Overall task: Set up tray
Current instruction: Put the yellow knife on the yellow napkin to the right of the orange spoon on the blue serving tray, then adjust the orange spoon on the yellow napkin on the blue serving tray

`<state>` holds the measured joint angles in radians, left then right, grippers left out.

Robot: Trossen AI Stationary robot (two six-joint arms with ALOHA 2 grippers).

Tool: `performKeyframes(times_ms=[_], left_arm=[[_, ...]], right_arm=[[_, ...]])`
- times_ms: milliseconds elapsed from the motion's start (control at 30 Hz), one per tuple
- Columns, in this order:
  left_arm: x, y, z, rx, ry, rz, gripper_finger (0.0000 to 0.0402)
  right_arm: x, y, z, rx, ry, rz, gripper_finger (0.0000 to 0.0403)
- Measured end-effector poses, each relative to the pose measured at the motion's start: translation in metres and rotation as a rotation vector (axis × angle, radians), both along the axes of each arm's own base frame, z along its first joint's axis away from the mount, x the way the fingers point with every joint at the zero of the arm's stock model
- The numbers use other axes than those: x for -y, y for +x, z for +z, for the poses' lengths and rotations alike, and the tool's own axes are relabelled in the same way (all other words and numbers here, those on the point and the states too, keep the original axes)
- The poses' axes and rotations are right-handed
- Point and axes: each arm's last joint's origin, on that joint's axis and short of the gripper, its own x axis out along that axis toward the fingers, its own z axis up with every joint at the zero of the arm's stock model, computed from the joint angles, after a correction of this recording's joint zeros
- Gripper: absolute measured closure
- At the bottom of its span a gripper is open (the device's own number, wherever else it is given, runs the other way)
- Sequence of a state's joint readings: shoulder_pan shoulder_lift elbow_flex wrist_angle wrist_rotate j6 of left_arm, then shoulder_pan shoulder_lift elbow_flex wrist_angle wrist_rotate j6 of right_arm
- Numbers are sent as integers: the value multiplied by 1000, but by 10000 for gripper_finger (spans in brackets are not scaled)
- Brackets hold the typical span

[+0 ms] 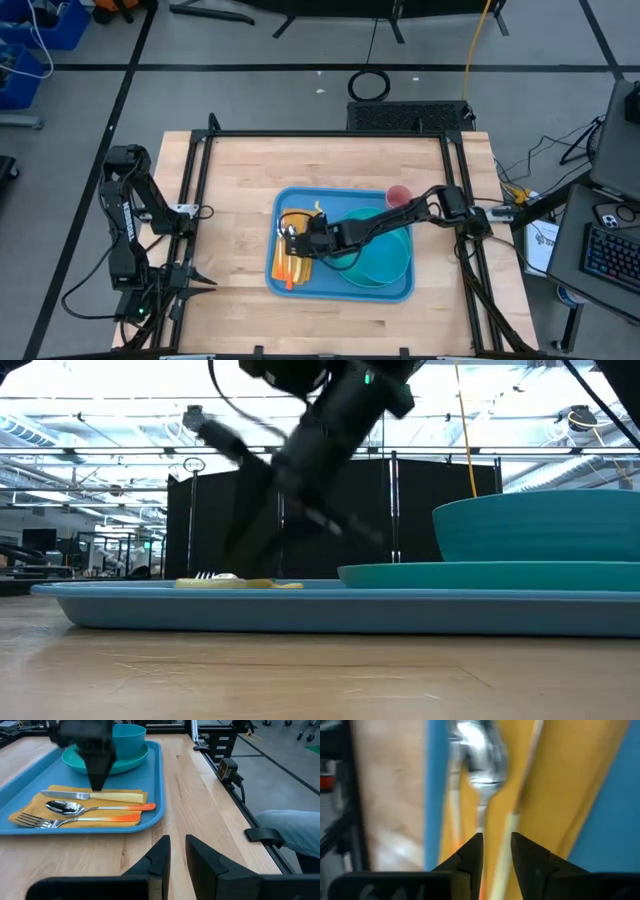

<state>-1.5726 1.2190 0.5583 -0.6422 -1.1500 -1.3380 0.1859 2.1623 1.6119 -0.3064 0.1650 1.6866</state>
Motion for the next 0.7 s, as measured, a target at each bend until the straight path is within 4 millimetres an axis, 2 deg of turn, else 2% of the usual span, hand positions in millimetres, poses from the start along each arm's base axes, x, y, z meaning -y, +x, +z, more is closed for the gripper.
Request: performKeyframes(times_ms=[333,467,600,700], left_arm=[[0,0,0,-1,0,0,339],[0,0,0,0,0,0,339],[0,0,0,0,0,1,339],[0,0,0,0,2,0,339]], right_arm=[[-9,-2,42,151,-201,129,314],[-12,3,49,241,-238,152,312],[-12,3,50,242,-271,184,315],[-12,8,54,288,-391,292,322]])
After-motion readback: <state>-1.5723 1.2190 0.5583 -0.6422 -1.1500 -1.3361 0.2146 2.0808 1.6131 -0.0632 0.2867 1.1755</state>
